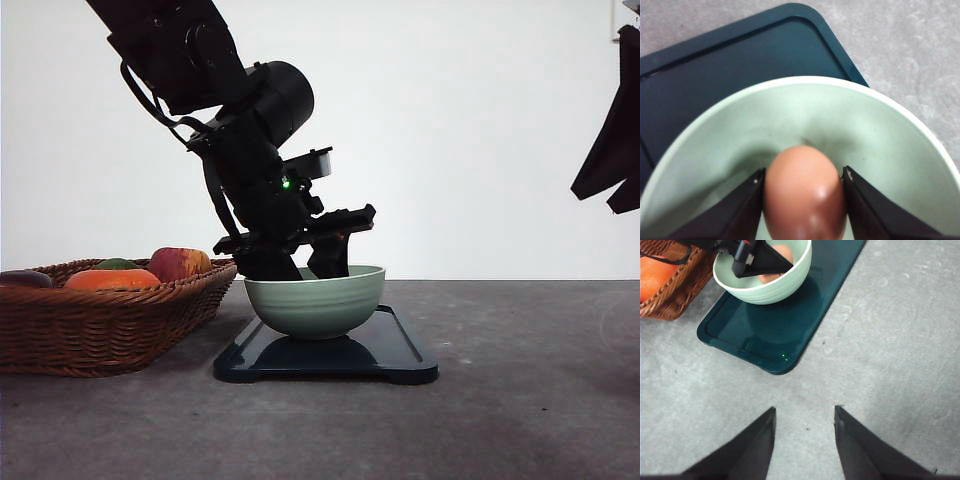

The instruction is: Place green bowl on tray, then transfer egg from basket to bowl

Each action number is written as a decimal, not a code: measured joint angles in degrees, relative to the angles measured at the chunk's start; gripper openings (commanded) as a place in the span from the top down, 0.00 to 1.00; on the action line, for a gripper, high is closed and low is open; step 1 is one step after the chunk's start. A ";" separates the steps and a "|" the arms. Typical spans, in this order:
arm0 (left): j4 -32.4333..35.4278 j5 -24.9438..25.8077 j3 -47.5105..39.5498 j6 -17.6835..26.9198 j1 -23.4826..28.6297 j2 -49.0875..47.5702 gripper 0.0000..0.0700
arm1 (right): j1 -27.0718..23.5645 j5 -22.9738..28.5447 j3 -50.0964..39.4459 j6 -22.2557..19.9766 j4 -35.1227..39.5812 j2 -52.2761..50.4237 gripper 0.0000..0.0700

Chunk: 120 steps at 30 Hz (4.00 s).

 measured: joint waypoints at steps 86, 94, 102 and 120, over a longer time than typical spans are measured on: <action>-23.14 -1.96 -46.10 -11.02 11.29 -80.84 0.44 | 0.00 0.01 0.00 -3.23 0.33 0.00 0.67; -26.69 -1.92 -46.10 -11.58 11.26 -83.53 0.99 | 0.00 -0.03 0.00 -3.35 -0.84 0.00 0.98; -27.41 -1.90 -46.10 -11.70 11.26 -84.08 1.00 | 0.11 -0.18 0.00 -3.45 -0.26 0.00 0.98; -22.23 -1.95 -47.90 -7.73 18.34 -89.67 1.00 | 0.15 -0.18 0.00 -3.45 0.46 0.00 0.98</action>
